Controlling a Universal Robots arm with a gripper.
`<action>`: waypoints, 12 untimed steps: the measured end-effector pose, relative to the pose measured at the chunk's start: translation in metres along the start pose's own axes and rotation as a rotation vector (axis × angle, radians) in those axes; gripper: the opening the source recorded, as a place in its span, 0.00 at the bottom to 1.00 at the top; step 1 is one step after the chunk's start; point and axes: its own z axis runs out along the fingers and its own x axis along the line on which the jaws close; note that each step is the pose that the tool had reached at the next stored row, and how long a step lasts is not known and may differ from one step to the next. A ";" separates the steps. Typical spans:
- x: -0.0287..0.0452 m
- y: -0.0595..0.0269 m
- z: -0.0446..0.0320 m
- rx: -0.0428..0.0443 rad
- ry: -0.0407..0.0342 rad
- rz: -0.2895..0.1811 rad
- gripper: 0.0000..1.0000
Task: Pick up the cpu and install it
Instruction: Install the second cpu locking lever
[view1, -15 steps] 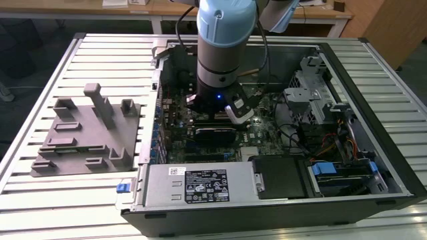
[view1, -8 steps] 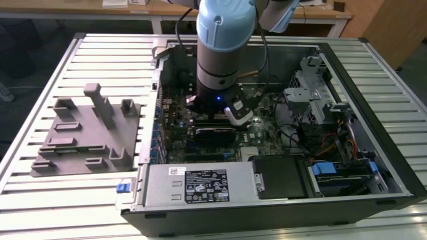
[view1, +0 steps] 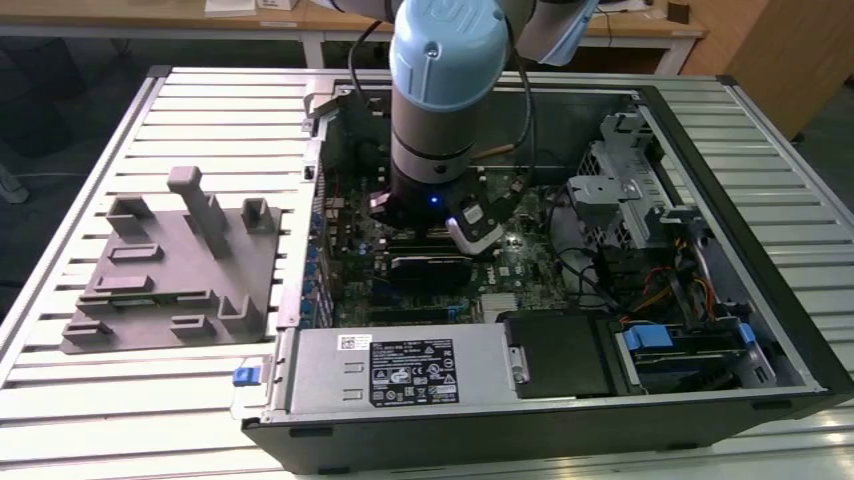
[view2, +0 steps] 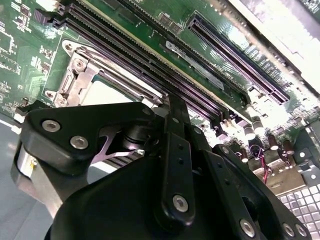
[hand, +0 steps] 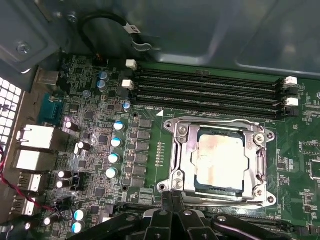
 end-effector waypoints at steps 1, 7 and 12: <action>0.0004 -0.0005 0.0000 -0.0008 -0.0001 0.000 0.11; 0.0010 -0.0054 -0.0006 -0.0132 -0.0011 0.000 0.11; 0.0013 -0.0072 0.0005 -0.0430 -0.0036 -0.001 0.11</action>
